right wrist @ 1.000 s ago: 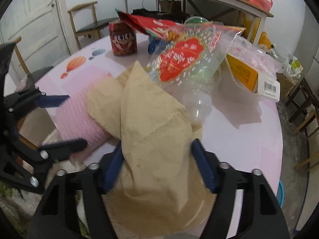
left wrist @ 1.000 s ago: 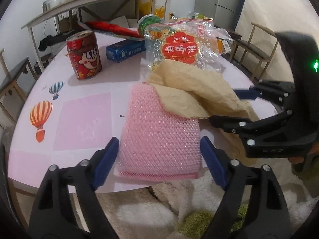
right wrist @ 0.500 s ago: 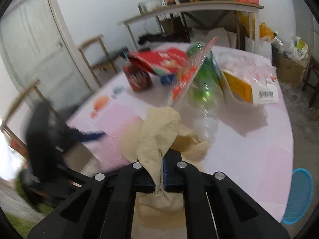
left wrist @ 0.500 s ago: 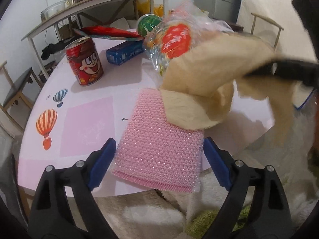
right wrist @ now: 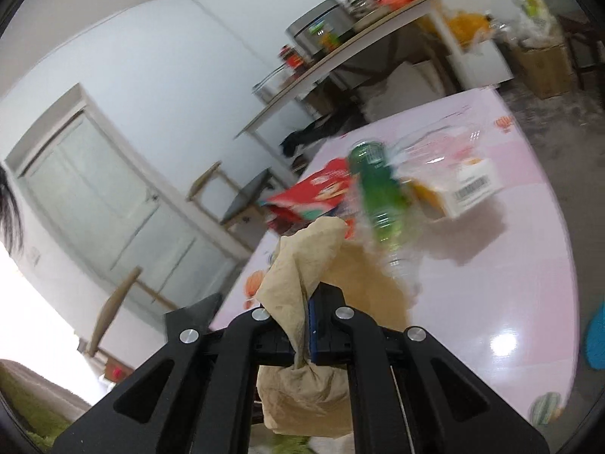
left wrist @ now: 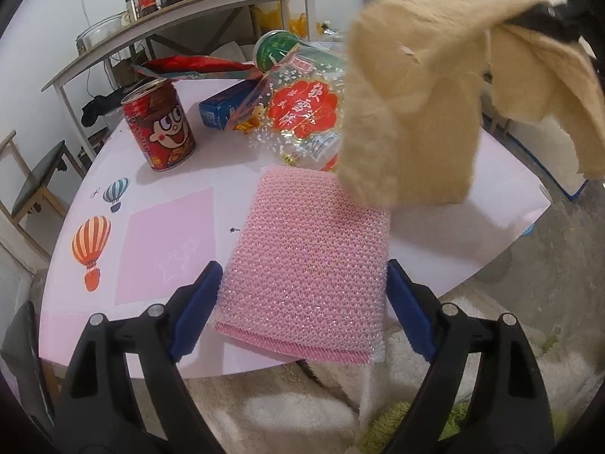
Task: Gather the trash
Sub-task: 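Carry the cloth and scrubber in both tools over the blue wastebasket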
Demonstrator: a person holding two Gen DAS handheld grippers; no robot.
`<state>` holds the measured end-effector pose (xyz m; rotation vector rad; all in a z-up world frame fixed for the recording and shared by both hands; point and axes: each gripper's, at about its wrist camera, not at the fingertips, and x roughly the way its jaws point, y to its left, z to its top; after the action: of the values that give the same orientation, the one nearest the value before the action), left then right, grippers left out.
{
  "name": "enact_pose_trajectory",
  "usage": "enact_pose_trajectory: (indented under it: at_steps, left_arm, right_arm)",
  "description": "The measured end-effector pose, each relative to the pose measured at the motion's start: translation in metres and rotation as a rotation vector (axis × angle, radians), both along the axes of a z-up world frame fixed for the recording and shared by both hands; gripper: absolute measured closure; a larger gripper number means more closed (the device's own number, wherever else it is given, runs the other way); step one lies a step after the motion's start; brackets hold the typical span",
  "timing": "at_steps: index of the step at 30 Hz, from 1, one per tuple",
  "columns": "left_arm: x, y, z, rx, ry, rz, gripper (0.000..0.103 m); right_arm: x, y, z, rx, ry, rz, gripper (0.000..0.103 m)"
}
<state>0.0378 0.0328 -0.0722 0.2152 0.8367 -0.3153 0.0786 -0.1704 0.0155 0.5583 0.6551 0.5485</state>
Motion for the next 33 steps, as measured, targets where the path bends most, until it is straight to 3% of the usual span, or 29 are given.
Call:
enact_pose_trajectory:
  at_steps: [10, 22, 28, 33]
  left_arm:
    - [-0.014, 0.005, 0.012, -0.08, 0.021, -0.01, 0.023]
    - [-0.029, 0.025, 0.056, -0.284, -0.017, -0.012, 0.024]
    - [-0.019, -0.001, 0.089, -0.412, -0.032, -0.124, 0.024]
    - [0.011, -0.062, 0.112, -0.465, -0.026, -0.276, 0.024]
  right_arm:
    - [-0.009, -0.021, 0.006, -0.002, -0.044, -0.065, 0.098]
    - [-0.037, -0.071, 0.021, 0.116, -0.136, -0.128, 0.098]
    - [-0.059, -0.119, 0.024, 0.118, -0.168, -0.271, 0.098]
    - [-0.095, -0.178, 0.018, 0.109, -0.159, -0.485, 0.098]
